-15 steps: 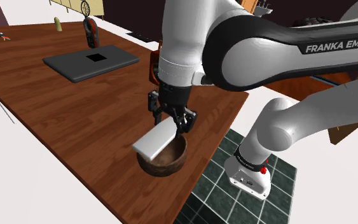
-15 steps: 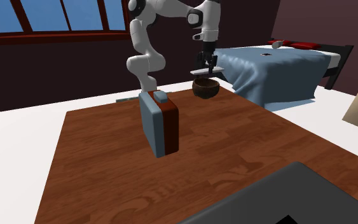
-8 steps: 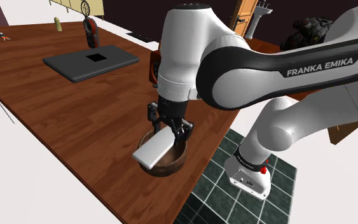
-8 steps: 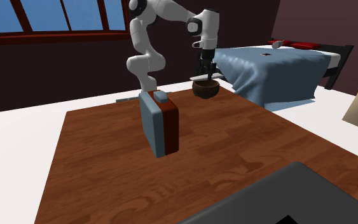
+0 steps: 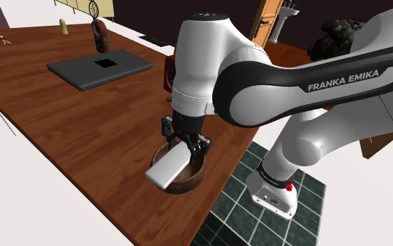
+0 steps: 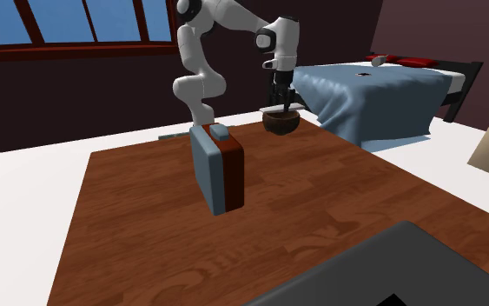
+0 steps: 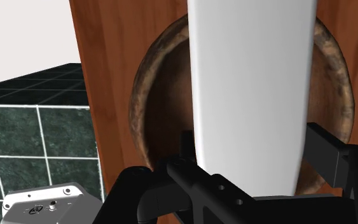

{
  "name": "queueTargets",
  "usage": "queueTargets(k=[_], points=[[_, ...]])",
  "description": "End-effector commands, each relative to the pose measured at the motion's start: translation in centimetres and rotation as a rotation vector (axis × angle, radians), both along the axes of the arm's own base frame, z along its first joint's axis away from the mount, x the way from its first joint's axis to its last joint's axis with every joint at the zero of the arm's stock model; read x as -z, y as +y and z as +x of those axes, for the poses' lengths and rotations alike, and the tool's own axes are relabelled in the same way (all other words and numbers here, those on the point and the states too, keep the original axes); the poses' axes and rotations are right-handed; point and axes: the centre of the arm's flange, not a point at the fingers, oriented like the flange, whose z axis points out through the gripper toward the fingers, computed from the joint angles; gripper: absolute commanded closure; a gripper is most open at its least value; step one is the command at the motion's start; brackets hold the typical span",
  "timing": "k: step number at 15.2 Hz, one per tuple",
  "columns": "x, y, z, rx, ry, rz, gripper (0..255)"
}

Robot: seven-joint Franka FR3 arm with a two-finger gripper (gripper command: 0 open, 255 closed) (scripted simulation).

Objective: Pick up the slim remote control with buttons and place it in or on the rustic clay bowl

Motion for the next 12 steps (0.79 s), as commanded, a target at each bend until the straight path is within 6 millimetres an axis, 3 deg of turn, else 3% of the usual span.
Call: queueTargets(k=[1,2,7,11,12], points=[[0.0,0.0,0.0,0.000,0.000,0.000,255],[0.0,0.0,0.0,0.000,0.000,0.000,0],[0.0,0.0,0.0,0.000,0.000,0.000,0],[-5.0,0.0,0.0,0.000,0.000,0.000,0],[-5.0,0.0,0.0,0.000,0.000,0.000,0]])
